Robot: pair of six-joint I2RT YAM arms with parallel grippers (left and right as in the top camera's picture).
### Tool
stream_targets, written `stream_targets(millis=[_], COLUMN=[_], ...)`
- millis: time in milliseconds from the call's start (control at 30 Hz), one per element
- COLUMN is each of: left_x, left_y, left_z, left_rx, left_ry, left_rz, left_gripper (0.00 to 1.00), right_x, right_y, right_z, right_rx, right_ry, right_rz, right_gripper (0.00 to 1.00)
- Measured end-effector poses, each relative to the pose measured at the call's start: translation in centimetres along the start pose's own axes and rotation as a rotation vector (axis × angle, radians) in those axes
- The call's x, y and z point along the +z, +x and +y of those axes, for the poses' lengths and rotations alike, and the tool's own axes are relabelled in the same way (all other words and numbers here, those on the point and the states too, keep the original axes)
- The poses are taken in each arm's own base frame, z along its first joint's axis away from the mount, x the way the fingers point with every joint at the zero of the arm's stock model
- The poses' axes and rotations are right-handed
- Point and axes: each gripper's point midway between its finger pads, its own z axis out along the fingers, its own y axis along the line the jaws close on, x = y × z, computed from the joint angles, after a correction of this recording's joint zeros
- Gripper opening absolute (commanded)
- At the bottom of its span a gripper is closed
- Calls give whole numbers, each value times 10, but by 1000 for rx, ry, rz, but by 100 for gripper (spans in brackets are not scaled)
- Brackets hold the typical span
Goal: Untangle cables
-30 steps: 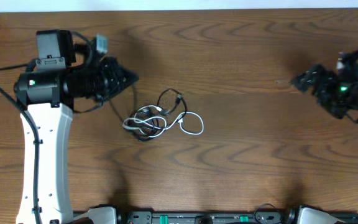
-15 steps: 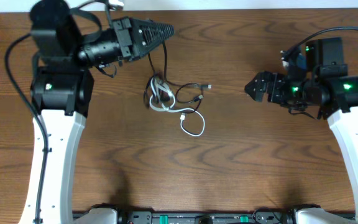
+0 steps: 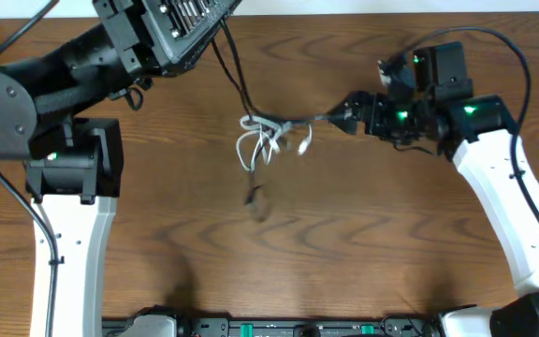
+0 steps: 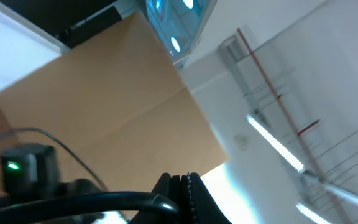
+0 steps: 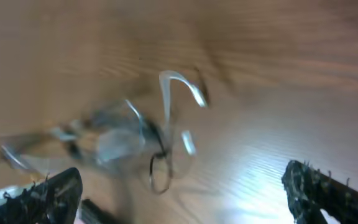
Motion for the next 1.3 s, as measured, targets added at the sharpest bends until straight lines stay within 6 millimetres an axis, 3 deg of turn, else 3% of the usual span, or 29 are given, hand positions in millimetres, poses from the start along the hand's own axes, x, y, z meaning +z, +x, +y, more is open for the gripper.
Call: stream_targets(millis=[133,233,300,567,733,867,1200,1300], left_x=[-1,-2,-3,-3,-3,-3,-3,-3], left_y=[1,3,3,2,2,2,2,2], left_z=[-9,-15,-18,-18,-18,-18,-18,-18], left_rx=[-39,-46,-49,-60,-63,-65,-67,-67], left_ry=[14,22,26,28,29,29,29,29], left_rz=[-20,-26,-31,-35,-38,-38,-38,-39], left_gripper=[7,7,7,7,7,8,7,8], right_x=[10,26,41,101,113,114,124,133], right_y=[5,20,30,76,94,92,73,76], right_z=[27,39,44,77,111,129,145,150], right_rx=[-34,-42,-48,-139,-220,-234,-265,-269], right_ry=[-63,-52,-42,-127,-234,-287,-323,-329], right_rz=[6,47,75,233,258,230,130,120], right_gripper=[99,84,81,91,95,95,95,79])
